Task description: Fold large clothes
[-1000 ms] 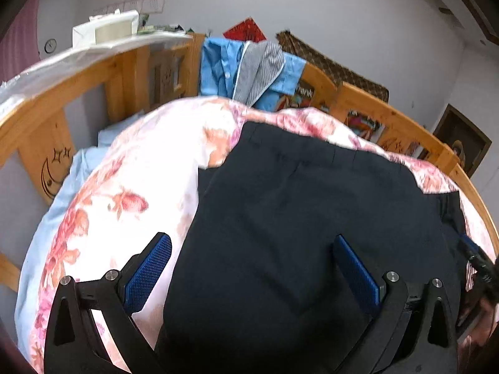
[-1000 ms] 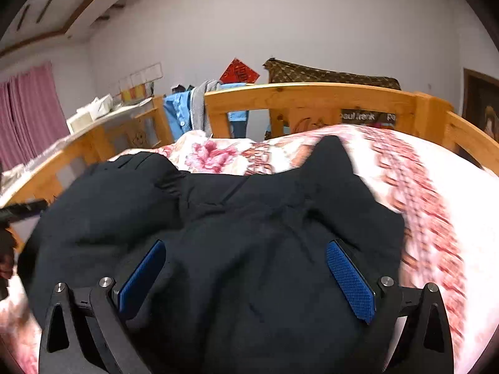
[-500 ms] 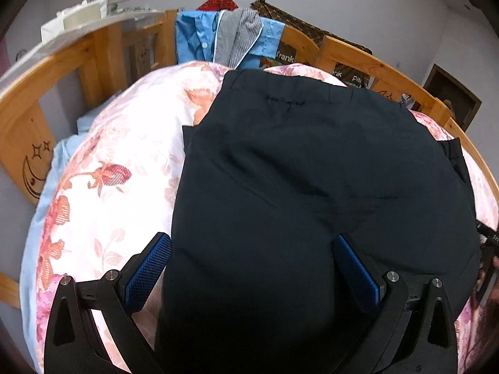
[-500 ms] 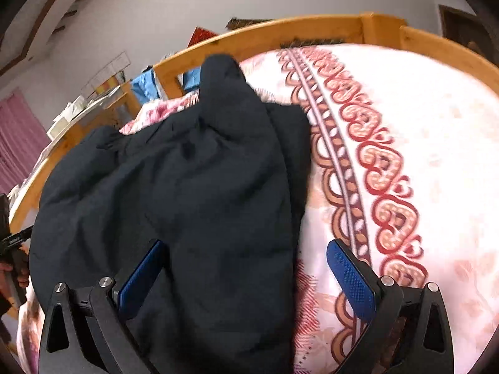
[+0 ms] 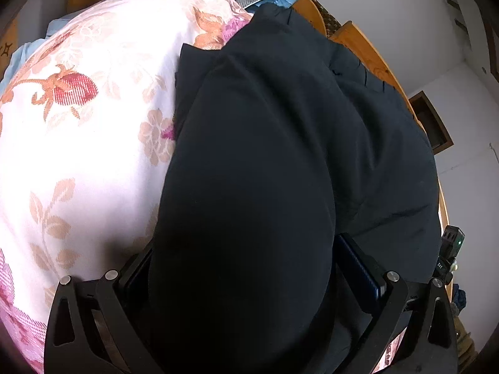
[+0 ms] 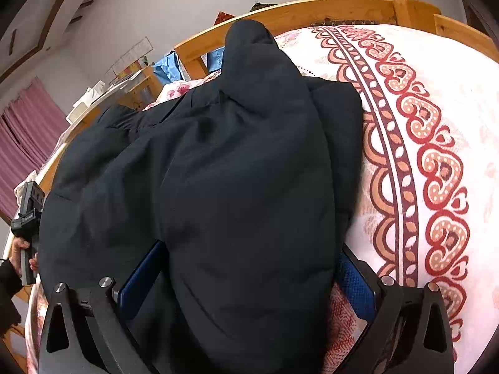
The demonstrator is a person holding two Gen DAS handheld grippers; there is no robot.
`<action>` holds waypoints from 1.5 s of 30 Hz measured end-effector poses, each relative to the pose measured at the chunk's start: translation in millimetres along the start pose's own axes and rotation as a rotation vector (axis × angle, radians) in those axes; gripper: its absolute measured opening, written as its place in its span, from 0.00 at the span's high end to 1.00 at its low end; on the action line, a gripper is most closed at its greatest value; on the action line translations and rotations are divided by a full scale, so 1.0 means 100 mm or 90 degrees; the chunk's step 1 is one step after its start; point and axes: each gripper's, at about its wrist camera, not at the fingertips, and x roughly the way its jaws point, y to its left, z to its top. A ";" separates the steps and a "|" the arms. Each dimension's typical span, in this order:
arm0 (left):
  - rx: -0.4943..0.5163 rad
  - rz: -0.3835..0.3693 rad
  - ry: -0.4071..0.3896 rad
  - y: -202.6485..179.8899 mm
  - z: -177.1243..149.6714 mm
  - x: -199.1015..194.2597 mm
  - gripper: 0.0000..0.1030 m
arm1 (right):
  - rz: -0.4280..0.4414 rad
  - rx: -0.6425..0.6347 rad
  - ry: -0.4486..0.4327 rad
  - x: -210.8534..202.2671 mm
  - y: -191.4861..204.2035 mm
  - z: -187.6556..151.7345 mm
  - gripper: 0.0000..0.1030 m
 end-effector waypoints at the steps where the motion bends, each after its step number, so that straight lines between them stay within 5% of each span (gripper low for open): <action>1: -0.003 0.001 -0.002 0.00 -0.01 0.00 0.01 | 0.002 0.005 0.000 -0.01 -0.01 0.00 0.00; 12: -0.016 0.042 -0.010 -0.12 -0.14 0.00 0.01 | -0.028 0.060 0.036 0.05 0.06 0.01 0.00; 15: 0.014 0.057 -0.003 -0.23 -0.18 0.01 0.03 | -0.039 0.074 0.033 0.03 0.12 -0.01 0.09; 17: 0.026 0.065 -0.003 -0.28 -0.21 -0.02 0.11 | -0.048 0.082 0.028 -0.01 0.15 -0.03 0.22; 23: 0.059 0.092 -0.034 -0.43 -0.31 -0.24 0.57 | -0.075 0.091 0.005 -0.19 0.28 -0.07 0.59; 28: 0.069 0.126 -0.075 -0.69 -0.36 -0.45 0.80 | -0.112 0.060 -0.021 -0.43 0.49 -0.02 0.76; 36: 0.121 0.158 -0.129 -1.20 -0.48 -0.88 0.86 | -0.108 0.007 -0.075 -0.98 0.75 -0.03 0.80; 45: 0.153 0.164 -0.139 -1.54 -0.83 -1.03 0.87 | -0.109 -0.031 -0.117 -1.53 1.01 -0.43 0.81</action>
